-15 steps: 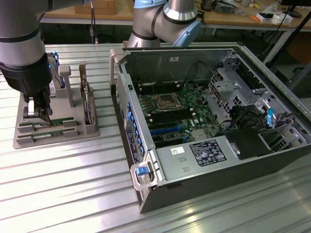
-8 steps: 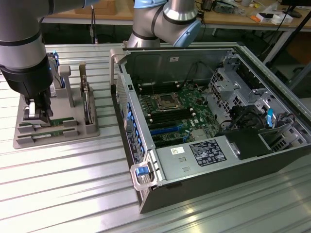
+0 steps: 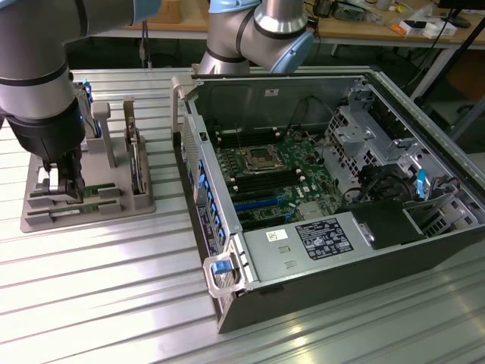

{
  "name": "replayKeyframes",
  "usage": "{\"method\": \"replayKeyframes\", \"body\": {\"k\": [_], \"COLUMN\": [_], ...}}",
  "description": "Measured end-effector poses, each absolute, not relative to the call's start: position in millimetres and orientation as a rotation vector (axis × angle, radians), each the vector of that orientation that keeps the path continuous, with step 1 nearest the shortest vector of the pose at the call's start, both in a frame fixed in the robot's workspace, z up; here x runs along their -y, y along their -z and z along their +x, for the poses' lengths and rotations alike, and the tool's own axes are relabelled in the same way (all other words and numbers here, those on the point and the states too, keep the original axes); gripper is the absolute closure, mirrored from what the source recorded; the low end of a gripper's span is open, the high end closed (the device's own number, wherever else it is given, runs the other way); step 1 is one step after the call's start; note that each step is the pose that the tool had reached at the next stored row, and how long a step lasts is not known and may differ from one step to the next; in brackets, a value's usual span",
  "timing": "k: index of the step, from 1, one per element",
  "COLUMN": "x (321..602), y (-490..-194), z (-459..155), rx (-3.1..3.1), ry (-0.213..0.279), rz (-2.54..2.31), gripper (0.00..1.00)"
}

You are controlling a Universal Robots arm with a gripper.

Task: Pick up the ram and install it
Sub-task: 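Pick up the ram and move it above insertion slot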

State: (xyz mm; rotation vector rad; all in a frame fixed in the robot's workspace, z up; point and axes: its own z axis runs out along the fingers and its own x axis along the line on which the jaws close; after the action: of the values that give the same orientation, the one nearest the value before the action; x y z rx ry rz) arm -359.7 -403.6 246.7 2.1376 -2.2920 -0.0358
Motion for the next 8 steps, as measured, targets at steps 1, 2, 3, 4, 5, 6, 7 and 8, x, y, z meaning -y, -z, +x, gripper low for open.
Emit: {"method": "replayKeyframes", "body": {"k": [1,2,3,4,5,6,7,8], "x": [404,404,404,404,404,404,404,404], "y": [-244,-240,-236,-233,-230,-229,-227,-225], "z": [-360,-360,-360,-360,-360,-360,-360,-360], "rx": [2.292,2.292,2.291,2.291,2.291,2.291,2.291,2.291], "ry": [0.036,0.037,0.037,0.037,0.037,0.037,0.037,0.037], "rz": [2.137,2.137,2.137,2.137,2.137,2.137,2.137,2.137], "gripper": [0.64,0.64,0.64,0.64,0.64,0.64,0.64,0.64]}}
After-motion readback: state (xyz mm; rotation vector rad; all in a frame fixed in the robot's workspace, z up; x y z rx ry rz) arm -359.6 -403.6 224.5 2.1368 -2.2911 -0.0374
